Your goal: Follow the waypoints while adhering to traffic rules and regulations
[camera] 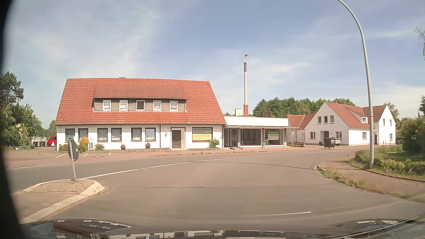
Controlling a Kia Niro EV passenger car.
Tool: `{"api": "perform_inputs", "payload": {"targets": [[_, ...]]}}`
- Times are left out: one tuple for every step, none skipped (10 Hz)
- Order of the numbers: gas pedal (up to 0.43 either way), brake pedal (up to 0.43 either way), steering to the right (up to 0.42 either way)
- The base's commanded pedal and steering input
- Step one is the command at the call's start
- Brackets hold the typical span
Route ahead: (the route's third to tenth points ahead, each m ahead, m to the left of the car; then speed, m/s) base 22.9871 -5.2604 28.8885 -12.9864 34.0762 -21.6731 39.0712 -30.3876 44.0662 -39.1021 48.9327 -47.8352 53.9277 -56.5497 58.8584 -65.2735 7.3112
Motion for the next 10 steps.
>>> {"api": "perform_inputs", "payload": {"targets": [[0.169,0.0,-0.018],[0.169,0.0,0.004],[0.169,0.0,0.021],[0.169,0.0,0.034],[0.169,0.0,0.053],[0.169,0.0,0.069],[0.169,0.0,0.089],[0.169,0.0,0.115],[0.169,0.0,0.137],[0.169,0.0,0.155]]}}
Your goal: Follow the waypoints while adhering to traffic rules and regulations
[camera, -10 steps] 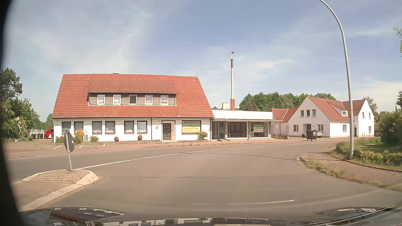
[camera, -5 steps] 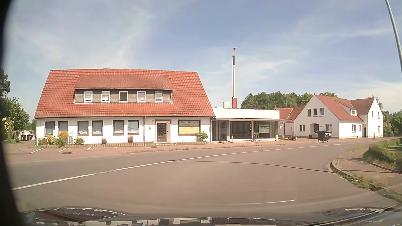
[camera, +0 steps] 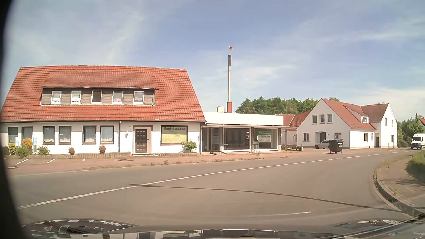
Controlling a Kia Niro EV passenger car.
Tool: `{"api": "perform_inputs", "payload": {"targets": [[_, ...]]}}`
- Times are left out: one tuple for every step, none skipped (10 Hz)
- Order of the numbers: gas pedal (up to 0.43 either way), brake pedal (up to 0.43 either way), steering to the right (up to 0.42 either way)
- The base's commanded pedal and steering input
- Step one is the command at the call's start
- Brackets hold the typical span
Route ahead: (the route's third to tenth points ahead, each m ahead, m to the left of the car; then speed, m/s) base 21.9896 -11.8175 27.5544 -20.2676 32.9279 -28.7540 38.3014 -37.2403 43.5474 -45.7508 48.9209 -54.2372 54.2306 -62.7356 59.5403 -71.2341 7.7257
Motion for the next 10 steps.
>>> {"api": "perform_inputs", "payload": {"targets": [[0.169,0.0,0.175],[0.157,0.0,0.192],[0.15,0.0,0.202],[0.15,0.0,0.209],[0.15,0.0,0.212],[0.15,0.0,0.216],[0.15,0.0,0.226],[0.15,0.0,0.232],[0.15,0.0,0.237],[0.15,0.0,0.237]]}}
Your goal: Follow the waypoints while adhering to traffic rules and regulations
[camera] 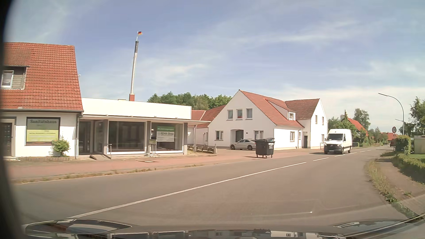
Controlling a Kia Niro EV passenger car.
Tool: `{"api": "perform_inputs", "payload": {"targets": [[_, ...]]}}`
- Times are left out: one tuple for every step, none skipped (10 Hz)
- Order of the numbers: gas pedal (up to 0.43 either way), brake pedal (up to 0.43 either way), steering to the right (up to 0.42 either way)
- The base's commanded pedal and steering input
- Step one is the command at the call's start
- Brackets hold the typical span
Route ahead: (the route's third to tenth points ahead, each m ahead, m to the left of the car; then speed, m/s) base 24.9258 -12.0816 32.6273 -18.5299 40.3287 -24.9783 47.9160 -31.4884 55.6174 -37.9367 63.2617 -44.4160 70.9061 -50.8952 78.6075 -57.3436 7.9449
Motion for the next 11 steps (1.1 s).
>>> {"api": "perform_inputs", "payload": {"targets": [[0.15,0.0,0.235],[0.15,0.0,0.228],[0.157,0.0,0.218],[0.157,0.0,0.214],[0.169,0.0,0.208],[0.169,0.0,0.197],[0.177,0.0,0.189],[0.189,0.0,0.182],[0.197,0.0,0.178],[0.197,0.0,0.172],[0.197,0.0,0.159]]}}
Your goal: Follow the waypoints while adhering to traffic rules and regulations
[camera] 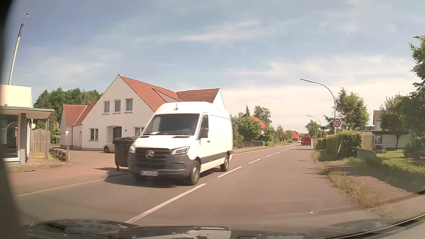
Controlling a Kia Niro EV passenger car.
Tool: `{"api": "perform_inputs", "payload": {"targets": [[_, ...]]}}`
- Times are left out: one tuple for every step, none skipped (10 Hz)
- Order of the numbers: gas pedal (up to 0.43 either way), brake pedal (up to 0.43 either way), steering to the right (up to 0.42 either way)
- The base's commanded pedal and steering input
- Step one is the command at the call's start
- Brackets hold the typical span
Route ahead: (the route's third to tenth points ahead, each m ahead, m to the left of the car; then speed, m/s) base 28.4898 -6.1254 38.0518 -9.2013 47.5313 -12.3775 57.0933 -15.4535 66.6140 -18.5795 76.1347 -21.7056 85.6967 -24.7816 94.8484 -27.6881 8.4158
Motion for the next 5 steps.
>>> {"api": "perform_inputs", "payload": {"targets": [[0.197,0.0,0.143],[0.209,0.0,0.126],[0.22,0.0,0.112],[0.228,0.0,0.1],[0.228,0.0,0.091]]}}
